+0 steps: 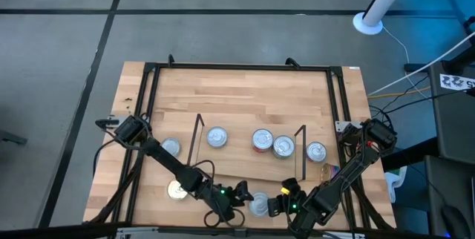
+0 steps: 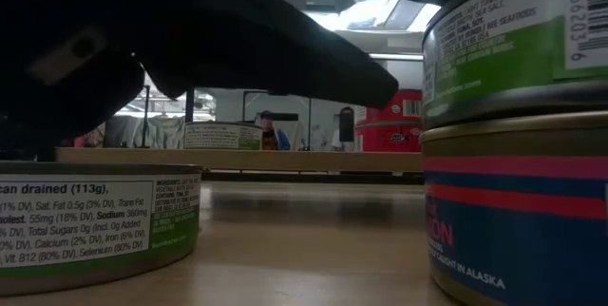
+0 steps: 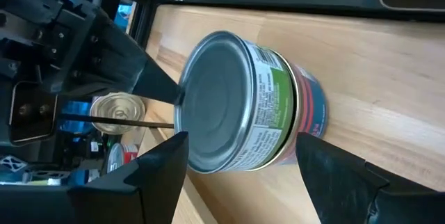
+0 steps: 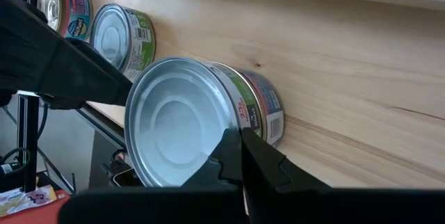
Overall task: Stack canned seafood by type on shelf
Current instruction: Stack the green white tuna on top of the green white tuna can on the shelf
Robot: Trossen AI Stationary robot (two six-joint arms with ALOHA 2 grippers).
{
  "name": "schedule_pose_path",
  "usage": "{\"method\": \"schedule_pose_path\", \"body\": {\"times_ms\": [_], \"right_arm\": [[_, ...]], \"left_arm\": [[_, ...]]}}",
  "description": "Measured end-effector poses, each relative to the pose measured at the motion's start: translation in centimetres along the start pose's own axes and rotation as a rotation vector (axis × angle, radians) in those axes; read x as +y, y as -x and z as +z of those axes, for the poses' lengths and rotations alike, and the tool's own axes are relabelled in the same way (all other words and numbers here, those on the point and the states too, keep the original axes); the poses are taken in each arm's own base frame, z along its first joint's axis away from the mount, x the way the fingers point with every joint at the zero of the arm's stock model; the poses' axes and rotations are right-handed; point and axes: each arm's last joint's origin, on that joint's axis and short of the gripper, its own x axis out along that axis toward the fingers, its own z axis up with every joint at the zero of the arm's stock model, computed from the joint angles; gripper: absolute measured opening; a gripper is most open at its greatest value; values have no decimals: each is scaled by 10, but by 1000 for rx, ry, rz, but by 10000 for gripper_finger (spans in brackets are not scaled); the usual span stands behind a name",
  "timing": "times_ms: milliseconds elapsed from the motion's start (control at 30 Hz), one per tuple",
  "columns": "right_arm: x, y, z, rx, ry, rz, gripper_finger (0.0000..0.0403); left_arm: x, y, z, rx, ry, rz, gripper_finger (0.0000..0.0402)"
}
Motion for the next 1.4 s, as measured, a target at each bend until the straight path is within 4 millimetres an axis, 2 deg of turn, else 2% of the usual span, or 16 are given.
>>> {"method": "schedule_pose_path", "body": {"times_ms": [200, 367, 600, 800, 1400], "right_arm": [[0, 0, 0, 0, -1, 0, 2], [0, 0, 0, 1, -2, 1, 2], [0, 0, 0, 1, -2, 1, 2], [0, 0, 0, 3, -3, 3, 2], [1, 0, -2, 22, -4, 4, 2]], "left_arm": [[-1, -1, 0, -22, 8, -14, 263], [-8, -13, -1, -51, 1, 13, 263], [-6, -16, -4, -53, 23, 32, 263], [-4, -18, -5, -52, 28, 39, 263], [-3, -12, 10, -46, -42, 101, 263]]}}
